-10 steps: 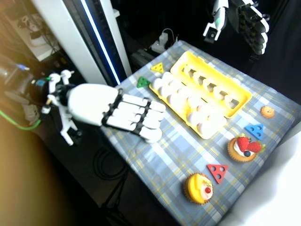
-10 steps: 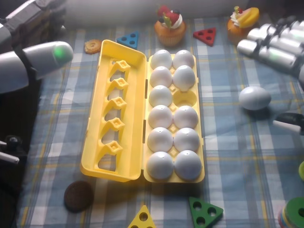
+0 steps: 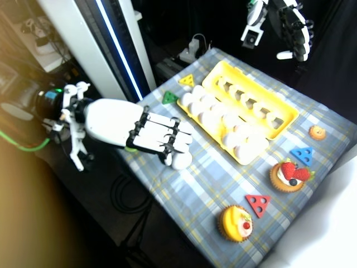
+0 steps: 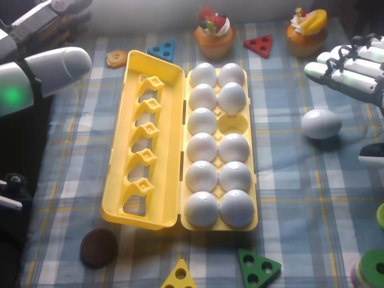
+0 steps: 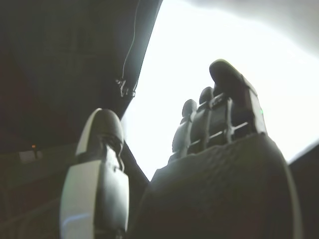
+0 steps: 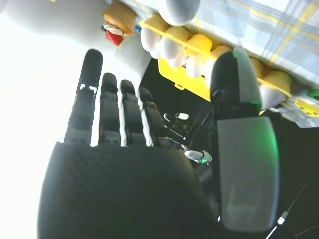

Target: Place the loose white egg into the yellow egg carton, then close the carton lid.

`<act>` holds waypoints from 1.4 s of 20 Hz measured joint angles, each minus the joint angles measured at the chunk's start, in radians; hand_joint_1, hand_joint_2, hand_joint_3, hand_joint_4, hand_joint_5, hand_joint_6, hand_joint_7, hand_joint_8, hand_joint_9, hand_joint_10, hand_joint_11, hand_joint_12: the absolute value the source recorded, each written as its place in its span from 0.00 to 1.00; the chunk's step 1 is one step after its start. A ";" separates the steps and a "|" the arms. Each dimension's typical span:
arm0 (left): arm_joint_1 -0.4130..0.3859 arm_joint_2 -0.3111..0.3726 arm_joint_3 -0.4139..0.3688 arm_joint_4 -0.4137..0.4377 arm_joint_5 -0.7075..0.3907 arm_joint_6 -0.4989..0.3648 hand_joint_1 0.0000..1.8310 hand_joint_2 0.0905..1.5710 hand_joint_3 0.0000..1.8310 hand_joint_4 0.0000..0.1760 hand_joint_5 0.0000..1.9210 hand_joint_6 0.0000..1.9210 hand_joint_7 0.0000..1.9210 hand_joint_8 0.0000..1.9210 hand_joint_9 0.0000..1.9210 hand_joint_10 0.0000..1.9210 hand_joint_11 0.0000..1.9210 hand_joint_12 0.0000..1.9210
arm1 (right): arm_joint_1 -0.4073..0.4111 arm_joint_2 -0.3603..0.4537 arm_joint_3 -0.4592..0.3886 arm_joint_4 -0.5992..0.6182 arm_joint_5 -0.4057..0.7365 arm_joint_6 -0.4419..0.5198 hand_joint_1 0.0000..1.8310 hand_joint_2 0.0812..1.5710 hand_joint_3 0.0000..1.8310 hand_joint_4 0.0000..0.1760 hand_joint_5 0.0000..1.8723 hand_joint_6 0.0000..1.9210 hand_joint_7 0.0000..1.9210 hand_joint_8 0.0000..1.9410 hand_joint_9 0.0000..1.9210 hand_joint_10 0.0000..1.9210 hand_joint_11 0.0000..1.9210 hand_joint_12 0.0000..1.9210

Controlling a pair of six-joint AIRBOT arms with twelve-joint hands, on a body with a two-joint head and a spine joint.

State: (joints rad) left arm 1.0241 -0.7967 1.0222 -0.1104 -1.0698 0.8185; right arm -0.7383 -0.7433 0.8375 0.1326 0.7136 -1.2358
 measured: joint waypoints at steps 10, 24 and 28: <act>0.000 0.002 0.000 -0.015 -0.020 0.000 0.24 0.79 0.04 0.42 0.00 0.02 0.02 0.00 0.00 0.04 0.00 1.00 | 0.000 -0.129 0.078 0.122 0.000 0.000 0.53 0.72 0.00 0.00 0.05 0.01 0.12 0.00 0.00 0.31 0.00 0.80; 0.001 0.002 -0.001 -0.025 -0.023 0.002 0.22 0.80 0.01 0.33 0.00 0.00 0.01 0.00 0.00 0.00 0.00 0.94 | 0.000 -0.209 0.156 0.193 -0.026 0.000 0.58 0.72 0.00 0.00 0.11 0.35 0.20 0.23 0.07 0.55 0.00 0.93; 0.001 0.002 -0.001 -0.026 -0.024 0.003 0.22 0.81 0.01 0.31 0.01 0.01 0.02 0.00 0.00 0.00 0.00 0.97 | 0.000 -0.231 0.173 0.196 -0.039 0.000 0.62 0.72 0.00 0.00 0.17 0.33 0.24 0.34 0.13 0.67 0.04 1.00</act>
State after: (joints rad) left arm 1.0252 -0.7948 1.0210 -0.1368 -1.0939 0.8219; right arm -0.7383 -0.9745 1.0107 0.3290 0.6746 -1.2362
